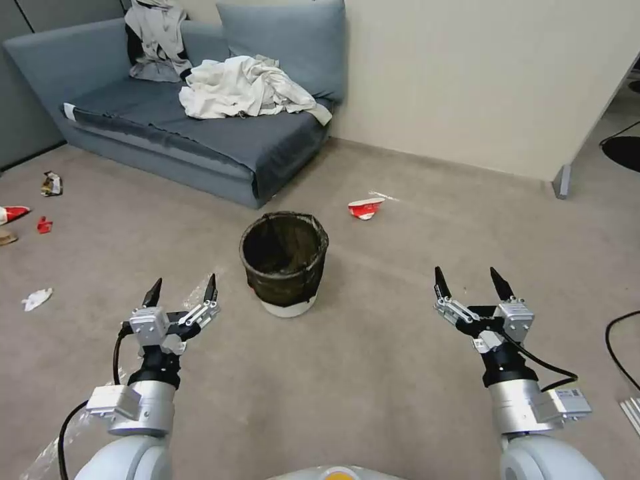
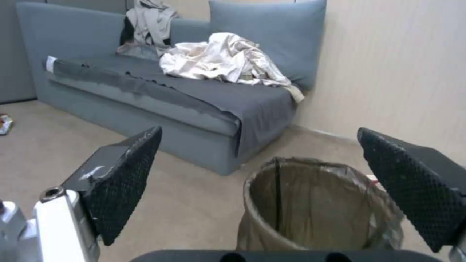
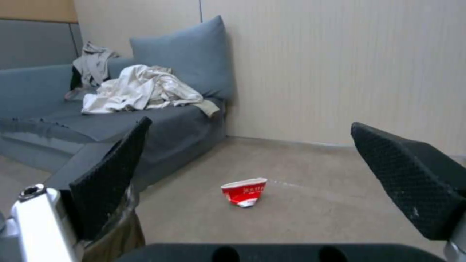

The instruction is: Pick up the trash can from the floor.

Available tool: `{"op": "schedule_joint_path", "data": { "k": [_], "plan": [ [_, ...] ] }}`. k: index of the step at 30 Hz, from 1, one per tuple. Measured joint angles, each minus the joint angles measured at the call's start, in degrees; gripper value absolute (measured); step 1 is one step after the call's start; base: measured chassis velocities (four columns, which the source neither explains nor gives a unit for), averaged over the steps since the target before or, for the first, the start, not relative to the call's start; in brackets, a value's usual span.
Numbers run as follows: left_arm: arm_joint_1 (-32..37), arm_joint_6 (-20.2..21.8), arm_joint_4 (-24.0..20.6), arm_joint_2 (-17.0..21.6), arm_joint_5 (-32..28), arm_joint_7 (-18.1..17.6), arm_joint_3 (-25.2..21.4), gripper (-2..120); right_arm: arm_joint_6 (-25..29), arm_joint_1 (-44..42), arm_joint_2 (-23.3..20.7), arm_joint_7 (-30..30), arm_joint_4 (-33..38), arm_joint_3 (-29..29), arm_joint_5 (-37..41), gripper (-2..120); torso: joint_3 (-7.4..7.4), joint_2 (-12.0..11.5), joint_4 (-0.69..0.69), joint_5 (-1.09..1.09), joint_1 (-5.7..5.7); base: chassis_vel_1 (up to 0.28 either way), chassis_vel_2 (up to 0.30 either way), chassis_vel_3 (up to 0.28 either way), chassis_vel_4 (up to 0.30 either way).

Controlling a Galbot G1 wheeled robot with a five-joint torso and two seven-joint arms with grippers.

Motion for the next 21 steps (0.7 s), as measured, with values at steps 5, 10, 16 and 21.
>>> {"op": "schedule_joint_path", "data": {
  "k": [5,10,16,21],
  "plan": [
    [-0.31,-0.01,0.50,0.17,-0.06,-0.04,0.00,100,0.08,-0.01,0.08,-0.01,-0.05,-0.01,-0.05,100,0.00,0.00,0.01,0.01,0.00,-0.152,0.167,0.153,-0.176],
    [-0.75,-0.01,1.16,0.39,-0.56,-0.07,-0.01,100,0.16,0.08,0.10,-0.04,-0.16,-0.03,-0.08,100,0.00,0.00,0.00,0.01,0.00,-0.170,0.152,0.161,-0.162],
    [-1.46,0.26,1.96,0.85,-1.44,-0.17,0.05,100,1.25,0.46,0.15,-0.25,-0.63,0.00,-0.76,100,0.00,0.00,0.01,0.02,0.00,-0.144,0.145,0.153,-0.155],
    [-2.66,1.74,2.85,1.72,-2.10,-0.65,0.20,100,1.64,0.60,0.17,-0.29,-0.78,0.08,-1.21,100,0.01,0.00,0.01,0.02,0.00,-0.030,0.035,0.040,-0.026]
  ]
}}
